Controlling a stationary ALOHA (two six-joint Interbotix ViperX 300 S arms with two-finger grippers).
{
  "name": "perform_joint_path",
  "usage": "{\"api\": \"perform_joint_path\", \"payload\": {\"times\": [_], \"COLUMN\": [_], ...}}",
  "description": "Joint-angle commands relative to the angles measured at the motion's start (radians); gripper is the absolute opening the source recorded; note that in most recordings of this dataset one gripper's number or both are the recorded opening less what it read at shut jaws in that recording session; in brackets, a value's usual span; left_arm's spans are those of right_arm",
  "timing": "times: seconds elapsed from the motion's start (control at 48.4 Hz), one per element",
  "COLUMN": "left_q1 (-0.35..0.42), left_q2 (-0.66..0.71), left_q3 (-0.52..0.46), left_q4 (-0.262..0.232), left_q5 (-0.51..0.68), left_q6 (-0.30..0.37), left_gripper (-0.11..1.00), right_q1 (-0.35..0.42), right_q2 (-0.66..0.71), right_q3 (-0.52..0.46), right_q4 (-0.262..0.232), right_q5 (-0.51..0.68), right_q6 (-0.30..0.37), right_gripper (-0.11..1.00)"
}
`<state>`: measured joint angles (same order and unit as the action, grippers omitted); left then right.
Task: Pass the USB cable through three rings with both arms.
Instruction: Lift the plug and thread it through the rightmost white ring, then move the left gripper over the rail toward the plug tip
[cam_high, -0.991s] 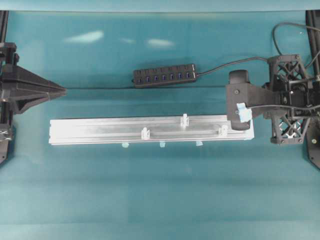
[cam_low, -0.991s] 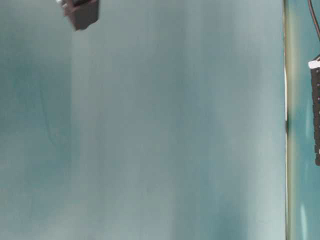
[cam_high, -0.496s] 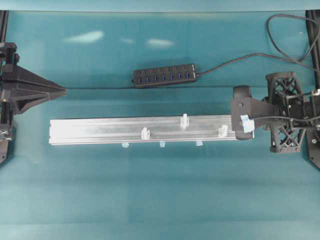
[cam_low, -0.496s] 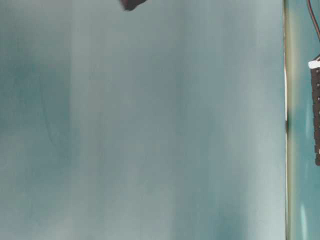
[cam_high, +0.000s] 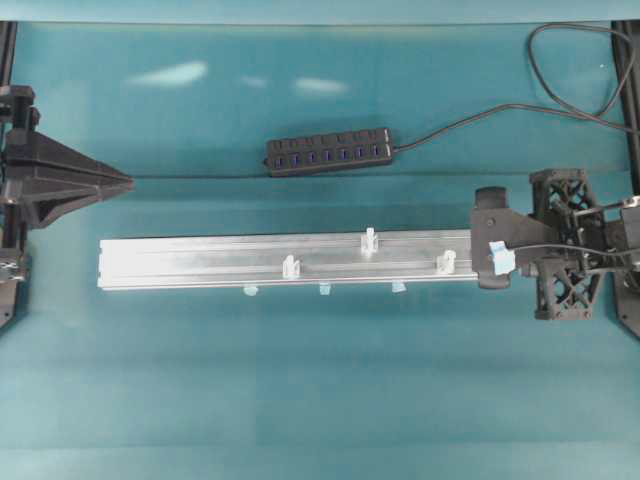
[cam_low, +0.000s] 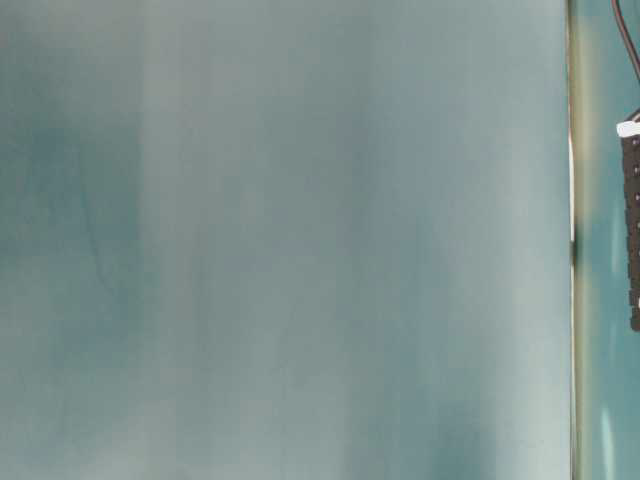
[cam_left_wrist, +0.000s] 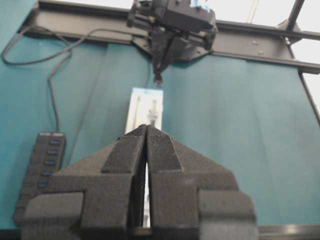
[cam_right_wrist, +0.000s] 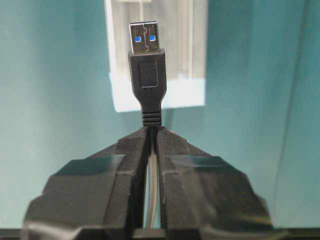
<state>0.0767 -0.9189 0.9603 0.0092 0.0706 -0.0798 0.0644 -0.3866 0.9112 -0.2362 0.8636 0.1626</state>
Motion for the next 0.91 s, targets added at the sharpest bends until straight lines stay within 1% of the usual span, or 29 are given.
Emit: {"api": "perform_joint_path", "payload": {"times": [0.0,0.475,0.888], "left_q1": [0.002,0.002,0.002], "left_q2": [0.005,0.035,0.041], "left_q3": [-0.025,-0.046,-0.049], "left_q4": [0.002,0.002,0.002], "left_q5": [-0.011,-0.011,-0.011], "left_q6": [-0.002,0.000,-0.002], "left_gripper": [0.02,0.02,0.02], "right_q1": [-0.002,-0.020,-0.041], "right_q2": [0.008,0.083,0.094], "right_q3": [-0.003,0.020,0.018], "right_q4": [0.002,0.002,0.000], "right_q5": [-0.025,-0.135,-0.178], "right_q6": [0.011,0.009,0.009], "right_gripper": [-0.08,-0.08,-0.08]}}
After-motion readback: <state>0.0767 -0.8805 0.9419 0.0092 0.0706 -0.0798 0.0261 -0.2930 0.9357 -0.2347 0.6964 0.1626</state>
